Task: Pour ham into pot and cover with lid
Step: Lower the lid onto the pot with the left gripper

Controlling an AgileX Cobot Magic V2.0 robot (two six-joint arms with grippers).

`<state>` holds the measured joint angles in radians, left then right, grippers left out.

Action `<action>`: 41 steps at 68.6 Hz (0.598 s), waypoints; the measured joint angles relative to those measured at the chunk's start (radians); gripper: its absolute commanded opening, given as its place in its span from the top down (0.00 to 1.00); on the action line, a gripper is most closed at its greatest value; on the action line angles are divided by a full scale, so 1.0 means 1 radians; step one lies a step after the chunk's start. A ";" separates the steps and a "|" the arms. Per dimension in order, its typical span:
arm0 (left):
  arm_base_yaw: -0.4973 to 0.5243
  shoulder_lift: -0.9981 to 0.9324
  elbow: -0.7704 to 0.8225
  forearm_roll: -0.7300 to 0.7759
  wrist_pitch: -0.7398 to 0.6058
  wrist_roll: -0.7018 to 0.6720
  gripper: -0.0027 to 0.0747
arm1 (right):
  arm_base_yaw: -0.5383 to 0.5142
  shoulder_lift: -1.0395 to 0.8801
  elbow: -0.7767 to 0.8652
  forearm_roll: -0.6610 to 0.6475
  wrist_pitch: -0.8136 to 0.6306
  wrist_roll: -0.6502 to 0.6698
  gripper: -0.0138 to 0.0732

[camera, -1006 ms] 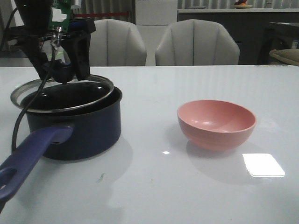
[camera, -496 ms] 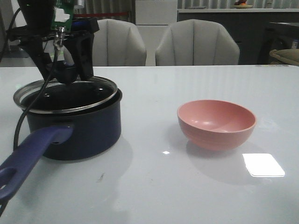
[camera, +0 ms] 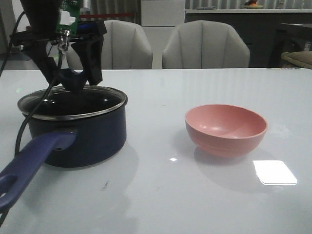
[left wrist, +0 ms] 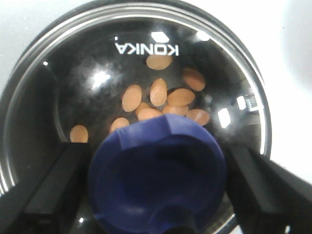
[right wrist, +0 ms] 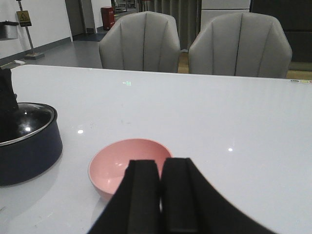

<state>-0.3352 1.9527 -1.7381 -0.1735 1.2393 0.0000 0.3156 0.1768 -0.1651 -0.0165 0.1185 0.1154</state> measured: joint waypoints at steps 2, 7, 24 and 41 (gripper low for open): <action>0.000 0.001 0.000 0.000 0.000 0.000 0.11 | 0.000 0.000 0.000 0.000 0.000 0.000 0.65; -0.004 0.004 0.000 0.002 -0.002 0.000 0.11 | 0.000 0.000 0.000 0.000 0.000 0.000 0.65; -0.039 0.008 -0.052 0.002 0.000 0.000 0.11 | 0.000 0.000 0.000 0.000 0.000 0.000 0.65; -0.021 0.009 -0.091 -0.001 -0.004 0.000 0.11 | 0.000 0.000 0.000 0.000 0.000 0.000 0.65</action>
<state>-0.3562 1.9619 -1.8292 -0.1745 1.2352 0.0000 0.3156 0.1768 -0.1651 -0.0165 0.1185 0.1154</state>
